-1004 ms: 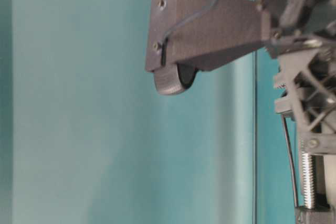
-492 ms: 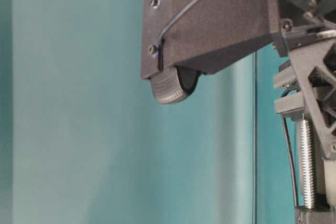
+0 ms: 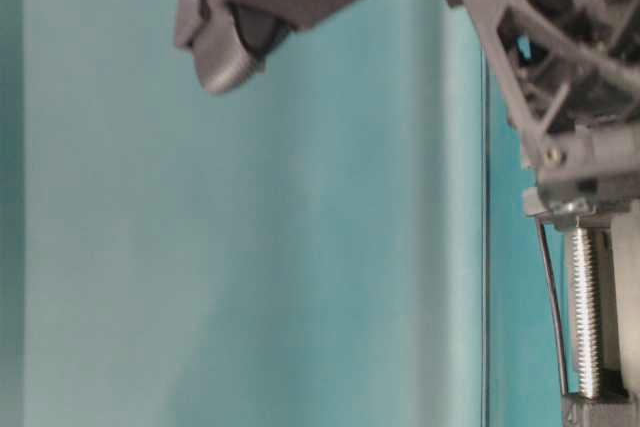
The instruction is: Insert the USB cable into the fixed female connector.
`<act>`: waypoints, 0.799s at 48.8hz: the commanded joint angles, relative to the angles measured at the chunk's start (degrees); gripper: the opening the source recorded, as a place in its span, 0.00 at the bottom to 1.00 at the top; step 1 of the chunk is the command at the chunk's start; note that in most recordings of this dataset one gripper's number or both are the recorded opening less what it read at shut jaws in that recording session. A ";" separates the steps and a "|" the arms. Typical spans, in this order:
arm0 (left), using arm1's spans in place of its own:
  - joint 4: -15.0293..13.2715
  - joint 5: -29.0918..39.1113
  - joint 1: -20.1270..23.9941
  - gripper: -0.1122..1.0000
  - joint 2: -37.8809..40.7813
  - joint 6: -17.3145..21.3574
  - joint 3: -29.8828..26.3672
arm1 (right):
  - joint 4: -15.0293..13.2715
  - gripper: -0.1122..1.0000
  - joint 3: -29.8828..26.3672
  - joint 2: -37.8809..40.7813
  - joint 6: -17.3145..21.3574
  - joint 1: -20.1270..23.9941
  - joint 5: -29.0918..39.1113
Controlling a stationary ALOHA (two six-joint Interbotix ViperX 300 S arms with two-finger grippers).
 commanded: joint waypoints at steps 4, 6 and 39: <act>0.18 -0.53 0.09 0.99 0.62 -0.44 -0.70 | -4.22 0.46 4.57 -5.62 0.53 -0.09 6.06; 0.18 -0.53 0.09 0.99 0.62 -0.44 -0.70 | -5.19 0.46 6.15 -6.59 1.05 -0.09 7.47; 0.18 -0.53 0.09 0.99 0.62 -0.44 -0.70 | -27.69 0.45 41.57 -29.36 23.03 -0.18 17.84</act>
